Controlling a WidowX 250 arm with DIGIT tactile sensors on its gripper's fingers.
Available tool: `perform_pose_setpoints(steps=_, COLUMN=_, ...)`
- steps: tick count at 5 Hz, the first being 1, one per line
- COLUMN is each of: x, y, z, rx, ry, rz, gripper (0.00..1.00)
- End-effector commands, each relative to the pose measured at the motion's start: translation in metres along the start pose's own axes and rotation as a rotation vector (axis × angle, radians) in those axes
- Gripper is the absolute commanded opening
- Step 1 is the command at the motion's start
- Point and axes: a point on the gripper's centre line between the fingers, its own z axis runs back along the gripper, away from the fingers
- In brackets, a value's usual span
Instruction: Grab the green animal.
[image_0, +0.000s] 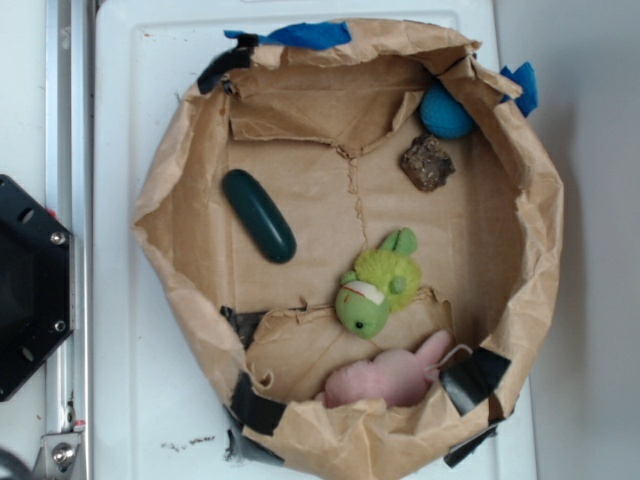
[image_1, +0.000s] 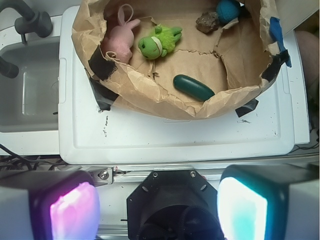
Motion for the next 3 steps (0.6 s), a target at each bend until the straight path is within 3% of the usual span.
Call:
perform_pose_setpoints(steps=1, x=0.000, y=0.000, z=0.000, rx=0.000, ry=0.000, rz=0.000, gripper=1.00)
perform_pose_setpoints(steps=3, x=0.028, y=-0.023, z=-0.011, rx=-0.040, ry=0.000, rz=0.113, gripper=1.00)
